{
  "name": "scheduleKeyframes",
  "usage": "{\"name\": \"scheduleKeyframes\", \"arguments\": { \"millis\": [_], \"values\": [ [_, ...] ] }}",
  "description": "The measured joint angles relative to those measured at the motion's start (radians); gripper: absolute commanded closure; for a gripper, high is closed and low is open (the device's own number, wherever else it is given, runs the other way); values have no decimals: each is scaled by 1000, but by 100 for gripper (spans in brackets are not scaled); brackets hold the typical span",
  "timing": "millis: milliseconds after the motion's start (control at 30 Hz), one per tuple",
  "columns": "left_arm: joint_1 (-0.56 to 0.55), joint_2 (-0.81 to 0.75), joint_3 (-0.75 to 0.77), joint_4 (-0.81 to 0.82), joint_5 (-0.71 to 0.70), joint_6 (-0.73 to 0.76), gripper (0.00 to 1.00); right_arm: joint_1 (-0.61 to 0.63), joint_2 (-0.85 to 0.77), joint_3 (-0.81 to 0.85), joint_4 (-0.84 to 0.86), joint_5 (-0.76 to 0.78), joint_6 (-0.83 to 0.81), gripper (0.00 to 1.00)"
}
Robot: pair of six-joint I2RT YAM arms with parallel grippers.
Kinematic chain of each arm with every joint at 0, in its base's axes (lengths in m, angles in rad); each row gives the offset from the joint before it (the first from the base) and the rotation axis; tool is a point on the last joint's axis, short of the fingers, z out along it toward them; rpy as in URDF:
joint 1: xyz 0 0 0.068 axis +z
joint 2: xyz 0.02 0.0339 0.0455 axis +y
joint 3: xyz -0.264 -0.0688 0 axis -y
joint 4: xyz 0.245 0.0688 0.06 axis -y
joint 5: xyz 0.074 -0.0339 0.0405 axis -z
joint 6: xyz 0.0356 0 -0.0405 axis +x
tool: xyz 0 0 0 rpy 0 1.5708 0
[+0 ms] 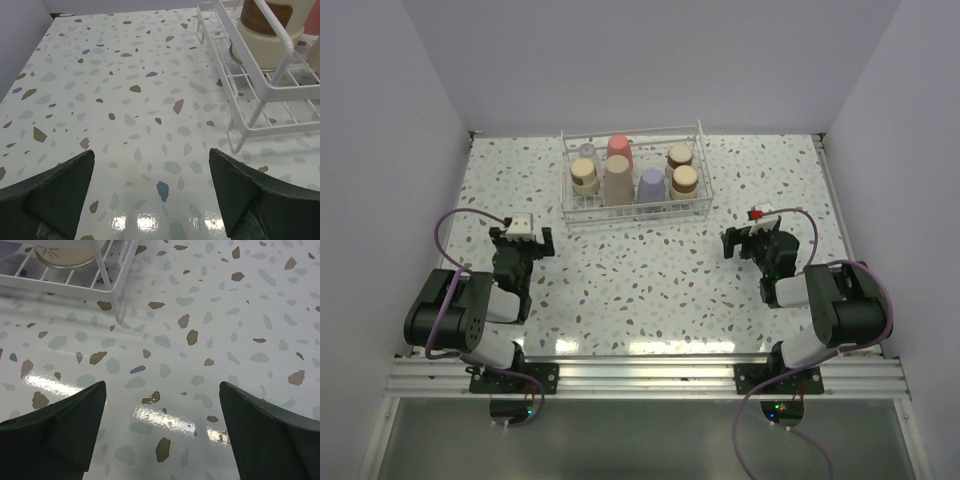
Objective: Load the cups into the dish rack
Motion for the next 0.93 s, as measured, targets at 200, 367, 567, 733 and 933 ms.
{"name": "scheduleKeyframes", "arguments": {
  "millis": [200,367,567,733,933],
  "values": [
    [0,0,0,0,0,0,0,0,0,0,0,0,0,2],
    [0,0,0,0,0,0,0,0,0,0,0,0,0,2],
    [0,0,0,0,0,0,0,0,0,0,0,0,0,2],
    [2,0,0,0,11,0,0,0,0,0,0,0,0,2],
    [14,2,10,-3,31,0,0,0,0,0,0,0,0,2]
  ]
}}
